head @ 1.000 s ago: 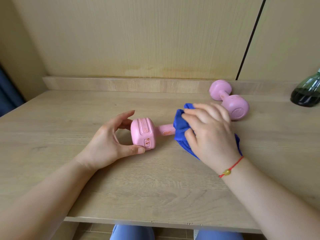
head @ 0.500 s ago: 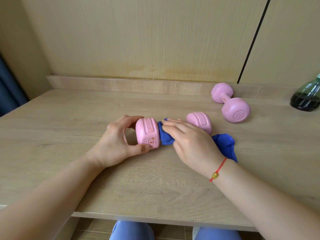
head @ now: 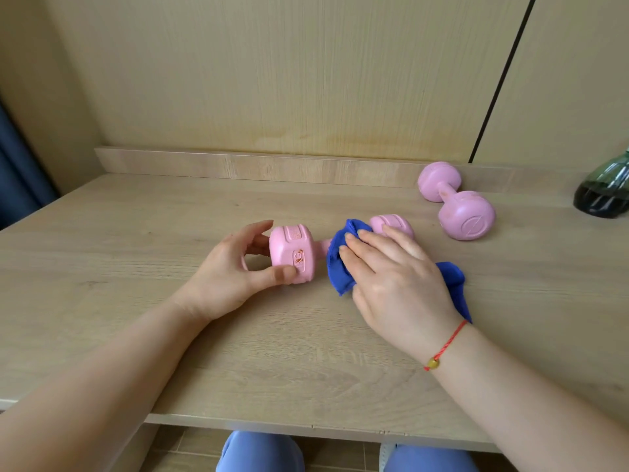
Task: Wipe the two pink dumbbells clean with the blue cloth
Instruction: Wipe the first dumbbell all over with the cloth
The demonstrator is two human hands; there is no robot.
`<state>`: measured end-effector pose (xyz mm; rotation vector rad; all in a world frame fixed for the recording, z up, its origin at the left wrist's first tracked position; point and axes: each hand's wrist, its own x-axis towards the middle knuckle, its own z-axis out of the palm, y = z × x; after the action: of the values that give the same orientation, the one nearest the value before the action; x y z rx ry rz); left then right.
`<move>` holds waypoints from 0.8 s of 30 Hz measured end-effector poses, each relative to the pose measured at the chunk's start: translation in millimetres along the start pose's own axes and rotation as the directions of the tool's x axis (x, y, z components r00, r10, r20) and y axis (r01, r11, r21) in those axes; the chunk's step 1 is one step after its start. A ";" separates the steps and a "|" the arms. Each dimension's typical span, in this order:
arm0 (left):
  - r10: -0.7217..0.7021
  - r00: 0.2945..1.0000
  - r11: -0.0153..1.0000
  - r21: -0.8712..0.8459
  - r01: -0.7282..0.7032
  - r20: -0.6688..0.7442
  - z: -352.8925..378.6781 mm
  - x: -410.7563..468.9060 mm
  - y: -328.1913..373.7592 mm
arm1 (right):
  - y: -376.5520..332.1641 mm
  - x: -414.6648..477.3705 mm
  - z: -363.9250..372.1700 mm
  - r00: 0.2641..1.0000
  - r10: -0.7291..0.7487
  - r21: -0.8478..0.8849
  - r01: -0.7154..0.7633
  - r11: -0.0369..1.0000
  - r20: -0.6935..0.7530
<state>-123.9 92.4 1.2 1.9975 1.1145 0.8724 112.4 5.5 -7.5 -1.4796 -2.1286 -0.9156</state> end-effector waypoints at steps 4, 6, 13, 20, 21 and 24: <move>-0.058 0.998 0.997 -0.051 0.057 -0.007 -1.5 2.8 -2.8 | 2.3 4.3 -0.8 0.997 0.074 -0.078 -0.074 0.994 -0.001; -0.065 0.998 0.997 -0.027 0.065 -0.012 -1.4 3.1 -5.6 | 4.2 5.3 -0.8 0.994 0.108 -0.115 -0.106 0.988 0.009; -0.083 0.996 0.995 -0.051 0.082 -0.029 -0.2 7.1 -2.5 | -5.1 12.9 8.9 0.992 0.079 -0.122 -0.066 0.990 0.100; -0.041 0.999 0.996 -0.077 0.040 -0.014 1.5 4.9 1.2 | -10.5 13.0 8.1 0.988 0.007 -0.112 0.011 0.994 0.155; -0.048 0.999 0.994 -0.099 0.047 -0.003 1.4 4.6 1.9 | -8.5 11.8 6.8 0.987 0.023 -0.149 0.001 0.989 0.159; -0.059 0.998 0.982 -0.178 0.065 0.034 1.3 5.4 3.7 | -1.9 6.2 2.1 0.980 0.109 -0.231 -0.069 0.971 0.165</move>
<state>-119.1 95.4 4.7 1.8136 1.0391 0.8772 108.5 10.7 -5.5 -1.8150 -2.1153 -1.0553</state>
